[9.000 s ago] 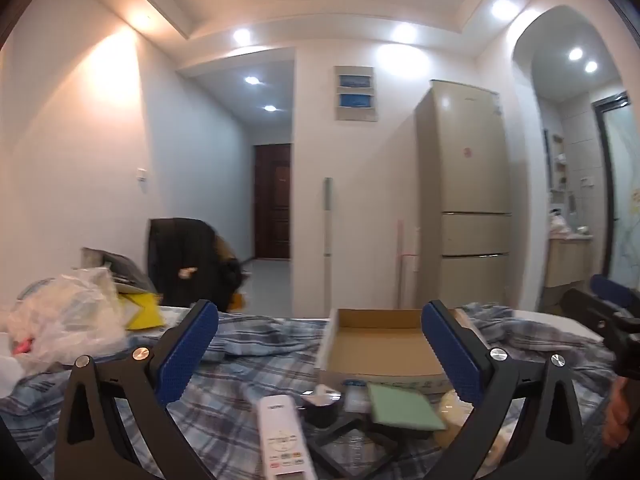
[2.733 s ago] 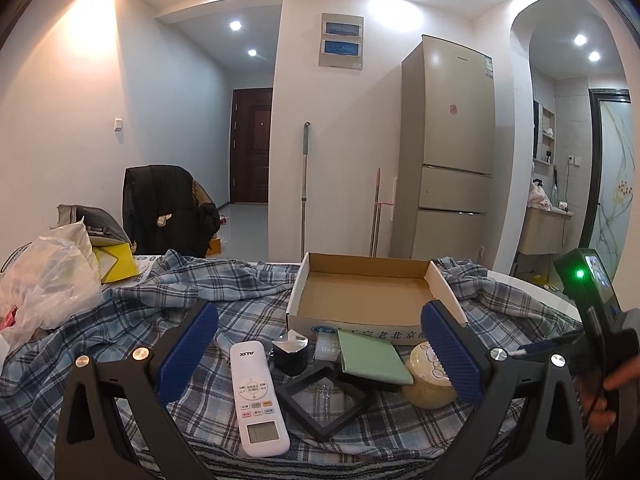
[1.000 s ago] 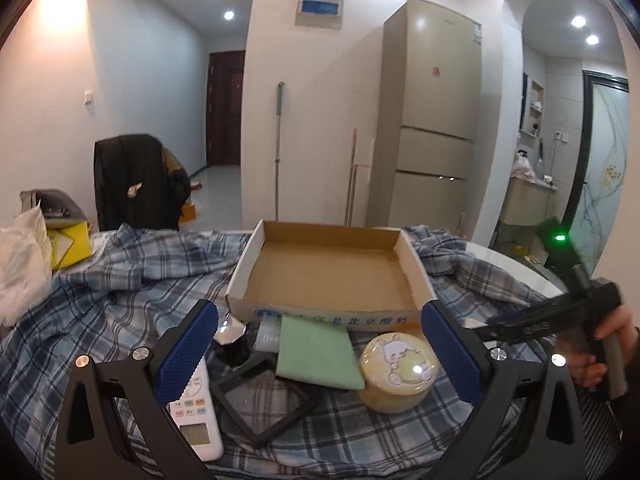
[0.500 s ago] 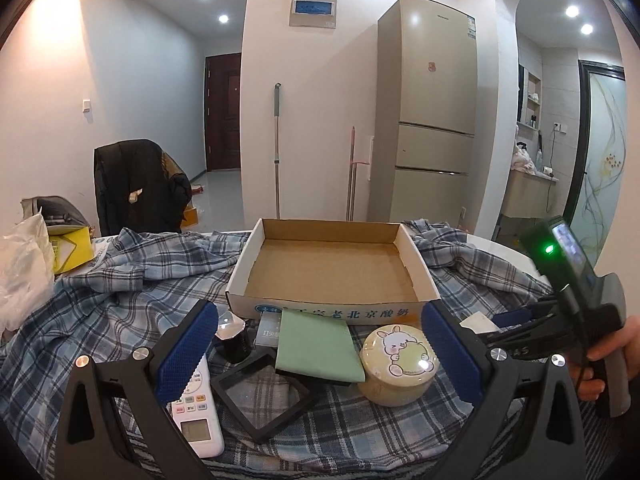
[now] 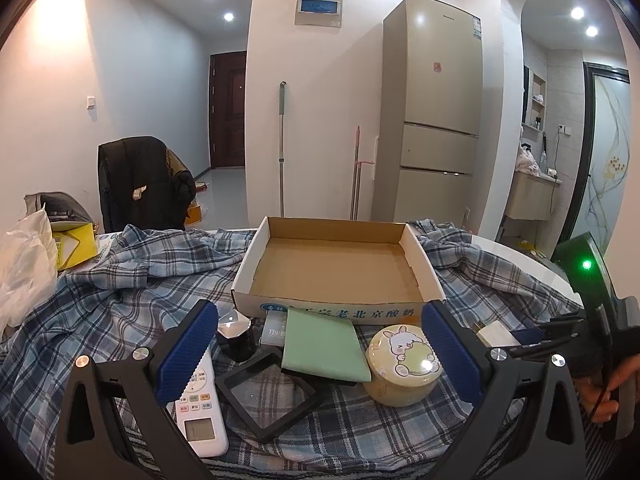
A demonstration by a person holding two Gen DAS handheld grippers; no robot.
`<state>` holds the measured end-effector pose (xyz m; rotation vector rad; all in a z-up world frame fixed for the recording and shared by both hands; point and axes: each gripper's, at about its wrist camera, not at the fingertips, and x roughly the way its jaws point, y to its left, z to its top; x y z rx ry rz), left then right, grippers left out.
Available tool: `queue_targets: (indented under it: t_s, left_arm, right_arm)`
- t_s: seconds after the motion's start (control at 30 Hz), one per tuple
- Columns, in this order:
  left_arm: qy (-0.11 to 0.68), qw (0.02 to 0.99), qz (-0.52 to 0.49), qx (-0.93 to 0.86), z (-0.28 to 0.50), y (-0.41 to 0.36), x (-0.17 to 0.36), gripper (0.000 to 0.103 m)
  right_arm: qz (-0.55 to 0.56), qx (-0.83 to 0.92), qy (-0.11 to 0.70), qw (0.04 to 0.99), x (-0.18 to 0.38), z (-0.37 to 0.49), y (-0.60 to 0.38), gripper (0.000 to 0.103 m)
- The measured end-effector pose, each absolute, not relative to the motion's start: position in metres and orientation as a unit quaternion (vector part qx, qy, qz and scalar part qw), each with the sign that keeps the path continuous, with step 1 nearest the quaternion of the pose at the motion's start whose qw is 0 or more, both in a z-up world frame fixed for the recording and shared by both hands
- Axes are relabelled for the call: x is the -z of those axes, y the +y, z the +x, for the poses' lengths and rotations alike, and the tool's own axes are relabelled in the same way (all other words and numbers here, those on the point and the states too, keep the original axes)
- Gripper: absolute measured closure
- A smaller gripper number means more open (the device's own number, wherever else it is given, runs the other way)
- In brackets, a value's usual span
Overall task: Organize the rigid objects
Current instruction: 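Grasp the yellow bunny tin with the left gripper while the right gripper holds the white box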
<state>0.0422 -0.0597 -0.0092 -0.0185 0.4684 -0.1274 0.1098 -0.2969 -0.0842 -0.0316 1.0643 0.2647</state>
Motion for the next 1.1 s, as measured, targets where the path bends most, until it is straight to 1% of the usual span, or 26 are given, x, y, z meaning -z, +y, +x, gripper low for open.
queue_targets:
  t_s: [0.2, 0.27, 0.43, 0.5, 0.57, 0.6, 0.63, 0.73, 0.8, 0.83, 0.87, 0.93, 1.0, 1.1]
  left_arm:
    - [0.239, 0.967, 0.0, 0.083, 0.043, -0.064, 0.011, 0.0]
    - [0.283, 0.946, 0.02, 0.159, 0.05, -0.075, 0.016, 0.0]
    - [0.328, 0.927, 0.031, 0.177, 0.061, -0.084, 0.03, 0.0]
    - [0.336, 0.923, 0.029, 0.183, 0.064, -0.088, 0.033, 0.009]
    - [0.354, 0.912, 0.017, 0.207, 0.068, -0.093, 0.034, 0.035]
    - [0.362, 0.907, 0.012, 0.217, 0.07, -0.096, 0.035, 0.039]
    - [0.368, 0.902, 0.008, 0.224, 0.073, -0.099, 0.036, 0.04]
    - [0.369, 0.905, 0.022, 0.21, 0.081, -0.108, 0.039, 0.04]
    - [0.374, 0.904, 0.025, 0.205, 0.089, -0.111, 0.041, 0.038]
    - [0.39, 0.894, 0.024, 0.218, 0.096, -0.114, 0.045, 0.03]
    - [0.402, 0.885, 0.023, 0.233, 0.1, -0.116, 0.048, 0.019]
    - [0.417, 0.873, 0.024, 0.251, 0.106, -0.123, 0.057, 0.018]
    - [0.413, 0.879, 0.051, 0.232, 0.108, -0.131, 0.061, 0.018]
    - [0.425, 0.873, 0.063, 0.231, 0.113, -0.136, 0.067, 0.018]
  right_arm:
    - [-0.036, -0.104, 0.494, 0.863, 0.094, 0.11, -0.292, 0.059]
    - [-0.046, -0.094, 0.482, 0.87, 0.095, 0.105, -0.289, 0.059]
    - [-0.029, -0.089, 0.473, 0.876, 0.093, 0.105, -0.298, 0.059]
    - [-0.018, -0.088, 0.472, 0.877, 0.092, 0.105, -0.302, 0.059]
    - [-0.017, -0.089, 0.469, 0.878, 0.092, 0.104, -0.302, 0.059]
    - [-0.02, -0.089, 0.467, 0.879, 0.091, 0.103, -0.301, 0.059]
    - [-0.024, -0.091, 0.465, 0.88, 0.091, 0.103, -0.3, 0.059]
    - [-0.028, -0.096, 0.46, 0.882, 0.089, 0.1, -0.298, 0.059]
    - [-0.026, -0.098, 0.456, 0.884, 0.088, 0.099, -0.299, 0.059]
    - [-0.025, -0.099, 0.456, 0.884, 0.089, 0.098, -0.299, 0.059]
    - [-0.024, -0.1, 0.456, 0.884, 0.088, 0.098, -0.299, 0.059]
    - [-0.024, -0.102, 0.456, 0.884, 0.089, 0.098, -0.299, 0.059]
    - [-0.025, -0.105, 0.457, 0.883, 0.089, 0.098, -0.298, 0.059]
    - [-0.024, -0.107, 0.456, 0.883, 0.088, 0.097, -0.298, 0.059]
